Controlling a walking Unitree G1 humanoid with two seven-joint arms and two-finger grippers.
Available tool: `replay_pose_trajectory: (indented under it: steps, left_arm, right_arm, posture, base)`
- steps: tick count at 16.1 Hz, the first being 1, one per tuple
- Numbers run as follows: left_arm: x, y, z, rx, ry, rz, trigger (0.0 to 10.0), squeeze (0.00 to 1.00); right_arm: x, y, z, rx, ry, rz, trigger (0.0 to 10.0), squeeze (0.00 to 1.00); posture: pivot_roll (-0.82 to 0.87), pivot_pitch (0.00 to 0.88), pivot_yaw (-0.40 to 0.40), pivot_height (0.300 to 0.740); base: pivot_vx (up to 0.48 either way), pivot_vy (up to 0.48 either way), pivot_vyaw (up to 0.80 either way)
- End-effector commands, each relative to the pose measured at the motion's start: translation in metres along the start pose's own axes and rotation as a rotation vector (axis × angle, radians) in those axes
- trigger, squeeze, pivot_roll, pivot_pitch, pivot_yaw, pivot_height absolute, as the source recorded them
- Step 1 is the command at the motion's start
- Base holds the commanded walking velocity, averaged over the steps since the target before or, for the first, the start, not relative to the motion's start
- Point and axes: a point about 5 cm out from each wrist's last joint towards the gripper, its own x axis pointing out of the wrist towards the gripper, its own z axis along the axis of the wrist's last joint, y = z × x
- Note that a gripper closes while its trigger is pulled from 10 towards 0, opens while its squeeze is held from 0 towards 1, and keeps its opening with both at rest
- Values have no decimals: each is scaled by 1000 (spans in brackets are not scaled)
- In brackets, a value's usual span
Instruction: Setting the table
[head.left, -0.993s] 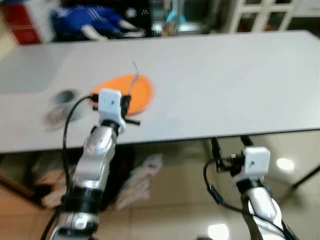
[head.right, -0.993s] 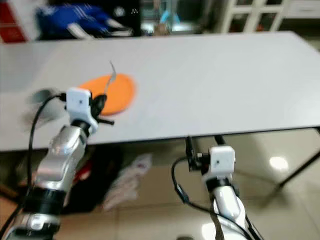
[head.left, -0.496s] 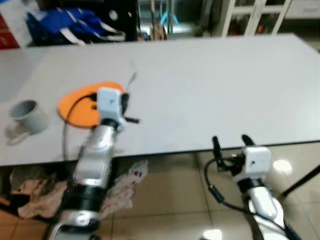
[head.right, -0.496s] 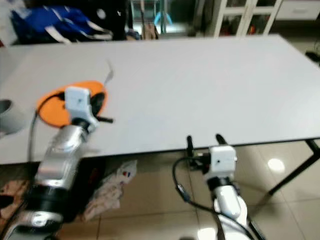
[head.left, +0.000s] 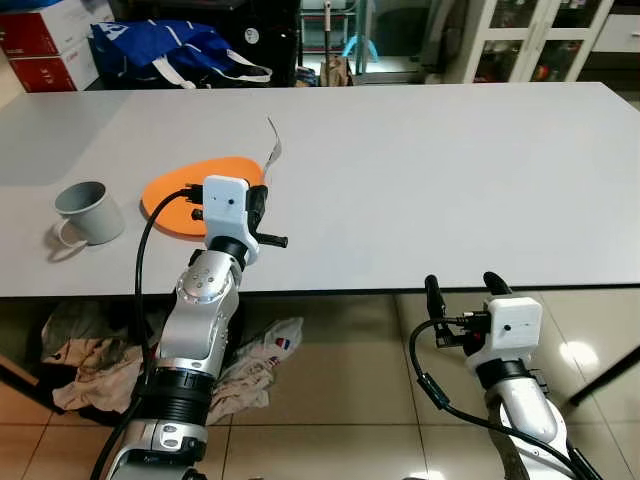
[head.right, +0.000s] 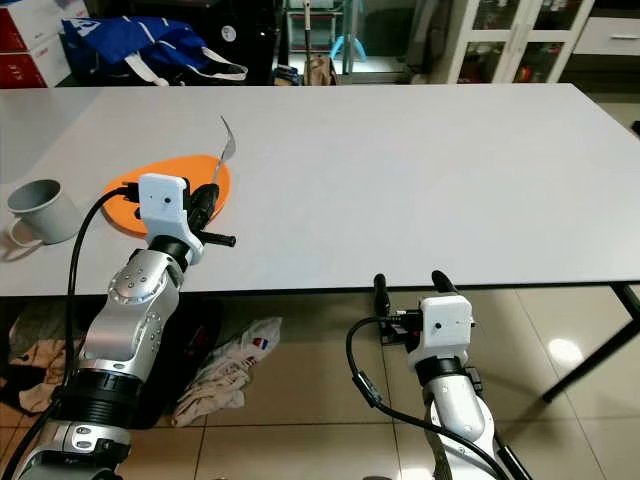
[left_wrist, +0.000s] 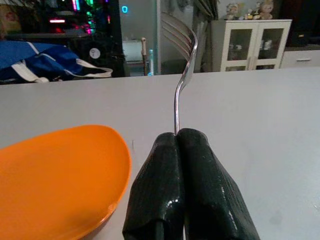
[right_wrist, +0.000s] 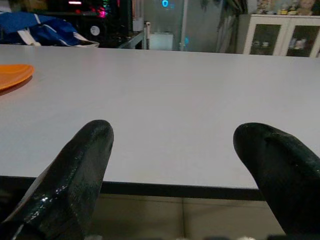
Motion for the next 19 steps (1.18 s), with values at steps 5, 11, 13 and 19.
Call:
replay_pose_trajectory:
  steps: [5,11,13,19]
  left_arm:
    - [2,2,4,5,-7,-3,0,0]
    - [6,4,9,20,-12,1,0,0]
    - [7,3,10,26,-11,-2,0,0]
    - [17,-2,10,73,25,-23,0,0]
  right_arm:
    - [-2,2,0,-5,5,4,10000,0]
    - [-4,1,-1,-4,10,10,10000,0]
    - [-5,-1,-7,-3,23,11,10000,0]
    - [-5,-2,-14,-1,35,21,10000,0]
  posture:
    - [-142,8,58,736]
    - [-143,11,56,736]
    - [-143,15,58,736]
    - [-140,14,56,736]
  base:
    - [223,399,0]
    - [320,143,0]
    - [240,0,0]
    - [0,0,0]
